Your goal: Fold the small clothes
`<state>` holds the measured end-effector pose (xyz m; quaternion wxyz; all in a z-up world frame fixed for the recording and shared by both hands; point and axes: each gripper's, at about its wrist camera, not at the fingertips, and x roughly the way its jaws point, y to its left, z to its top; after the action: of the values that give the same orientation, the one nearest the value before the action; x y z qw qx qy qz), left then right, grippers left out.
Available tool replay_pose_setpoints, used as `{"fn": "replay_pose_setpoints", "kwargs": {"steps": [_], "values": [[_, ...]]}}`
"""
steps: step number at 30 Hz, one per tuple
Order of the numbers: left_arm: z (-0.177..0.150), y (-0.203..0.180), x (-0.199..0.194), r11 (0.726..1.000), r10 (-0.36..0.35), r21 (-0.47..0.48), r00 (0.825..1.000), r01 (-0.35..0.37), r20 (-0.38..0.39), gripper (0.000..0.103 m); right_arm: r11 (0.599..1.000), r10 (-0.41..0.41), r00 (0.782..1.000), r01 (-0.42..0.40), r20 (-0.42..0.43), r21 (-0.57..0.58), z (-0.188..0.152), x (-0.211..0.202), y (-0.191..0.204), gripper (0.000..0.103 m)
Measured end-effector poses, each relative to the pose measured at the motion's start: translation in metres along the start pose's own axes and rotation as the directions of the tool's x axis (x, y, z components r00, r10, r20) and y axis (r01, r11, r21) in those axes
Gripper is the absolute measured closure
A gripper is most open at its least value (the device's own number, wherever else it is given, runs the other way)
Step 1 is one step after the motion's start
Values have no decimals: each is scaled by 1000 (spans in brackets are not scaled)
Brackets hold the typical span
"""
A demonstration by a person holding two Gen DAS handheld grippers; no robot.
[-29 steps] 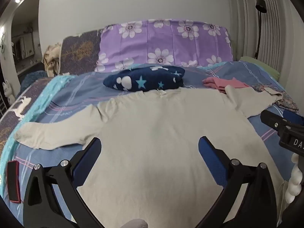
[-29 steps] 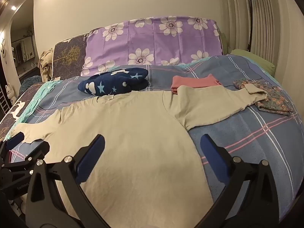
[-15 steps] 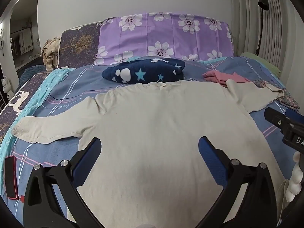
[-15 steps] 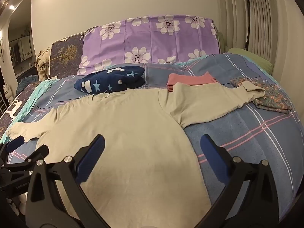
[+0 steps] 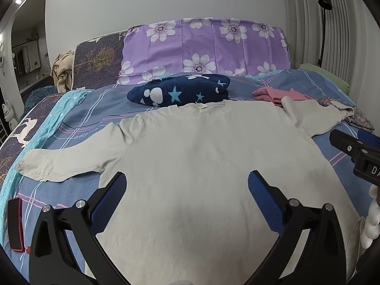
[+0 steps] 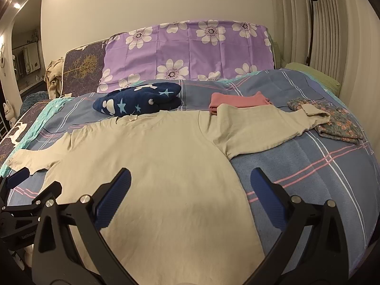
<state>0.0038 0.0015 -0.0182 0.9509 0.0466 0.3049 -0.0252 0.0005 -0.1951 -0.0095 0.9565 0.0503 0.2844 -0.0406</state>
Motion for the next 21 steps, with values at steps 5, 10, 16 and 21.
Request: {"fn": "replay_pose_setpoints", "kwargs": {"steps": [5, 10, 16, 21], "values": [[-2, 1, -3, 1000, 6, 0, 1000, -6, 9, 1, 1000, -1, 1000, 1, 2, -8, -1, -2, 2, 2], [-3, 2, -4, 1000, 13, -1, 1000, -13, 10, 1, 1000, 1, 1000, -1, 2, -18, -2, -4, 4, 2], [-2, 8, -6, 999, 33, -15, 999, -33, 9, 1, 1000, -11, 1000, 11, -5, -16, -4, -4, 3, 2], [-5, 13, -7, 999, 38, -22, 999, -38, 11, 1, 1000, -11, 1000, 11, -4, -28, -5, -4, 6, 2]]}}
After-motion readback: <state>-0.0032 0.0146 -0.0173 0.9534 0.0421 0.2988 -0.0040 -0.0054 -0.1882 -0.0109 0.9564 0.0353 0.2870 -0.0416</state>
